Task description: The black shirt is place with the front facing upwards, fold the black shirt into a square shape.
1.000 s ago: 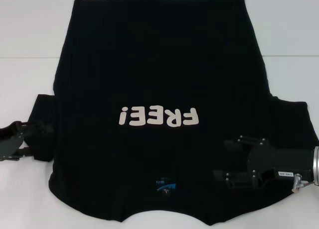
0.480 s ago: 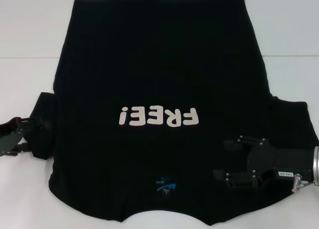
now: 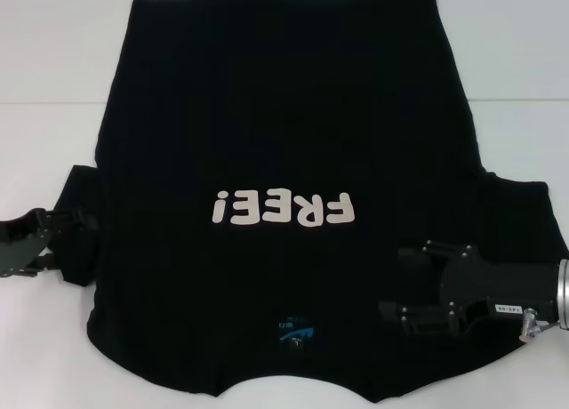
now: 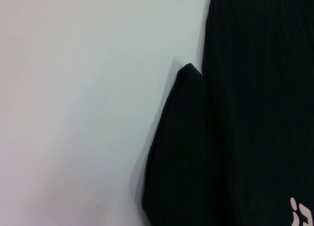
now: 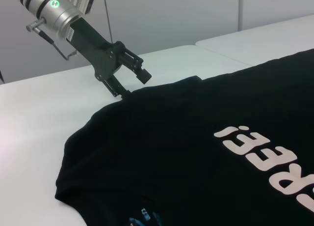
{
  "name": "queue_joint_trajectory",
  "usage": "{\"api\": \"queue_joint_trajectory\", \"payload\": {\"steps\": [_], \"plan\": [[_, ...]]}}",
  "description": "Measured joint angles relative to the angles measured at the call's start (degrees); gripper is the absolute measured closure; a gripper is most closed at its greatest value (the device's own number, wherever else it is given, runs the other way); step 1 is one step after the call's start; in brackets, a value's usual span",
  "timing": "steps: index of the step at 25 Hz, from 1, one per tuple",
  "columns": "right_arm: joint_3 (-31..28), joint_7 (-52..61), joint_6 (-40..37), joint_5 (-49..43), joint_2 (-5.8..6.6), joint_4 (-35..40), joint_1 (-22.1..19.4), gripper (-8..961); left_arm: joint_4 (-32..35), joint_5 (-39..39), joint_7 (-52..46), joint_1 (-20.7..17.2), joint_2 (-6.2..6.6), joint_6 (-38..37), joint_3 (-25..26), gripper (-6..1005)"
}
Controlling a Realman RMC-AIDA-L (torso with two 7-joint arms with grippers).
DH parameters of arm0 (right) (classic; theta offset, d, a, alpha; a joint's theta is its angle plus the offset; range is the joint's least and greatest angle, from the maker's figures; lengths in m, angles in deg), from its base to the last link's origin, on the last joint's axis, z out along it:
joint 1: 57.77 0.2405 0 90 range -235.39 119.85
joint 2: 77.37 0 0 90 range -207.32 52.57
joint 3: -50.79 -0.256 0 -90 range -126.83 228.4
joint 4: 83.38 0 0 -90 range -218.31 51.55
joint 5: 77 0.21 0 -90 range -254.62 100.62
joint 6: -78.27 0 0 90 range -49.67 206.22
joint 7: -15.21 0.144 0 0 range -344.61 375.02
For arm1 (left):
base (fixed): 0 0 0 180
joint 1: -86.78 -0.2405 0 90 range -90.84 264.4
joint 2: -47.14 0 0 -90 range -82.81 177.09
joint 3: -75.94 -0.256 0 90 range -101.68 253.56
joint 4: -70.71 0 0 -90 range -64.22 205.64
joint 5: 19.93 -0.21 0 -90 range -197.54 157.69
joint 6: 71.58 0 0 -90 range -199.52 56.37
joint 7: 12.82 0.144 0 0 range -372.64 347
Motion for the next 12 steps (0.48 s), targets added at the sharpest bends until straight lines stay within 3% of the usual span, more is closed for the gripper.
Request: {"api": "queue_joint_trajectory", "payload": {"steps": [11,12], "plan": [[0.0,0.0,0.1,0.0,0.0,0.0,0.3,39,1.0,-1.6,0.1,0.2,0.26,0.8,-0.6,151],[0.0,0.0,0.1,0.0,0.0,0.0,0.3,39,1.1,-1.6,0.2,0.2,0.21,0.8,-0.6,190]]}}
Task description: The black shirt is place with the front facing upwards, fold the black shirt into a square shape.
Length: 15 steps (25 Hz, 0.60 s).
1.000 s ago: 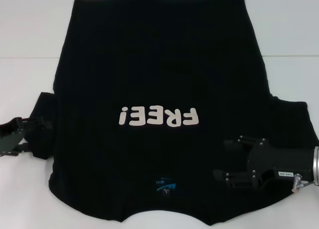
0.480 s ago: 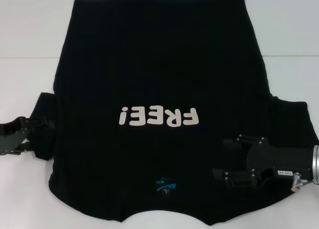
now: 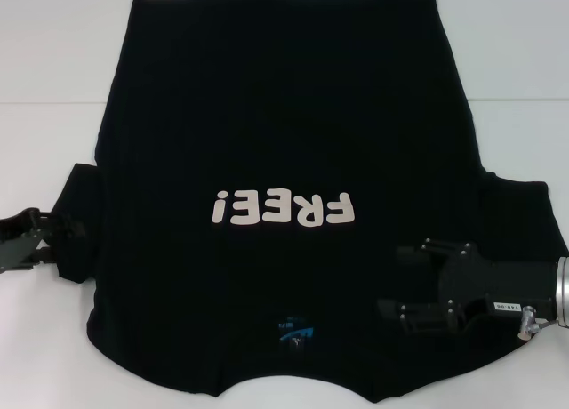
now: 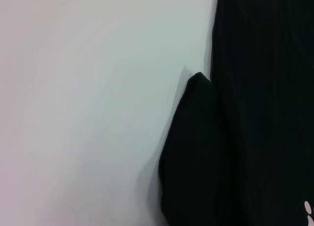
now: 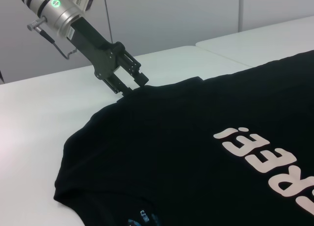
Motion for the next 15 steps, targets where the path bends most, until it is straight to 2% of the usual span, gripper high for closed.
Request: {"api": "queue_joint_trajectory", "payload": {"steps": [10,15], "plan": [[0.0,0.0,0.1,0.0,0.0,0.0,0.1,39,0.1,-0.2,0.3,0.4,-0.22,0.4,-2.1,580],[0.0,0.0,0.1,0.0,0.0,0.0,0.2,39,0.5,-0.3,0.6,0.6,-0.31,0.4,-2.9,600]]}}
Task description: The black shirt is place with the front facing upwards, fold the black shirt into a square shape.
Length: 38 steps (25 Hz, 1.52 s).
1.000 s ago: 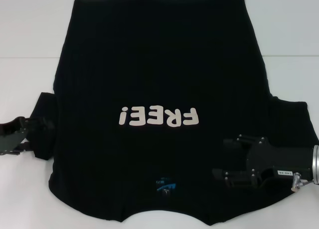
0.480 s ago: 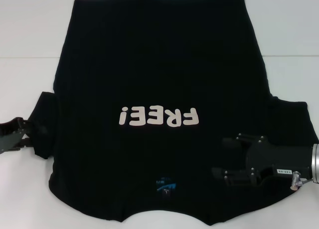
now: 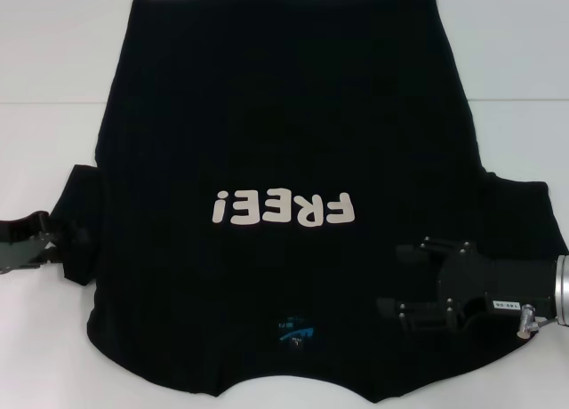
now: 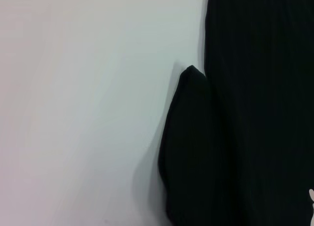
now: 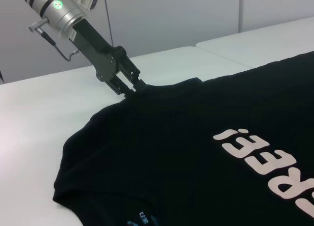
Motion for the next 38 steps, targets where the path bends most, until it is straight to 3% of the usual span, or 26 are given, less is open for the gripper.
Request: {"api": "queue_joint_trajectory", "payload": {"steps": [11,14,38], "plan": [[0.0,0.0,0.0,0.0,0.0,0.0,0.0,39,0.0,-0.1,0.0,0.1,-0.01,0.2,-0.3,372],[0.0,0.0,0.0,0.0,0.0,0.0,0.1,39,0.0,-0.1,0.0,0.1,-0.02,0.2,-0.2,262],[0.0,0.0,0.3,0.0,-0.02,0.0,0.2,40,-0.2,2.2,0.5,0.3,-0.54,-0.4,0.6,272]]}}
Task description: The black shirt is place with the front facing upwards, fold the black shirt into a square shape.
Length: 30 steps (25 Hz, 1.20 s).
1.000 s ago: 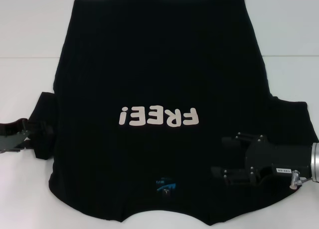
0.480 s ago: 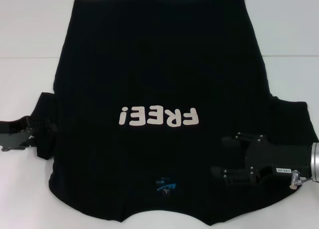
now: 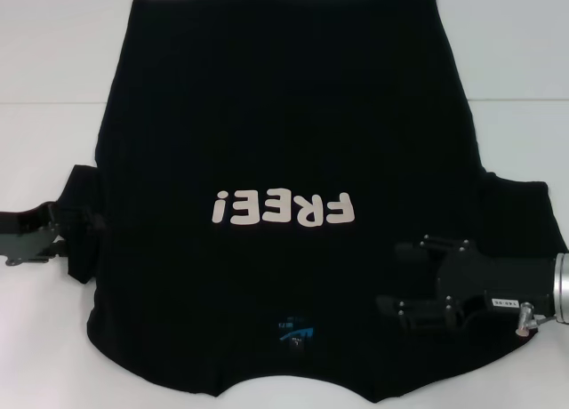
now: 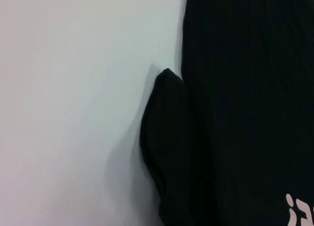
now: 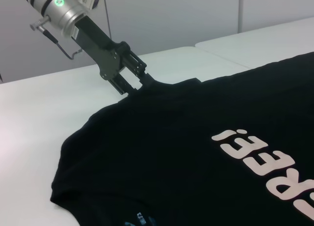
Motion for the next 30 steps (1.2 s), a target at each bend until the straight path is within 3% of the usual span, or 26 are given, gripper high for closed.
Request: {"api": "queue_joint_trajectory", "payload": {"steps": [22,28,30], "plan": [[0.0,0.0,0.2,0.0,-0.07,-0.1,0.2,40,0.1,-2.3,0.6,1.2,-0.3,2.9,-3.3,285],[0.0,0.0,0.2,0.1,-0.07,-0.1,0.3,40,1.8,-2.4,0.8,1.1,-1.2,4.1,-4.7,293],[0.0,0.0,0.2,0.0,-0.07,-0.1,0.3,40,2.6,-2.4,0.7,1.0,-1.51,4.1,-4.7,408]]}}
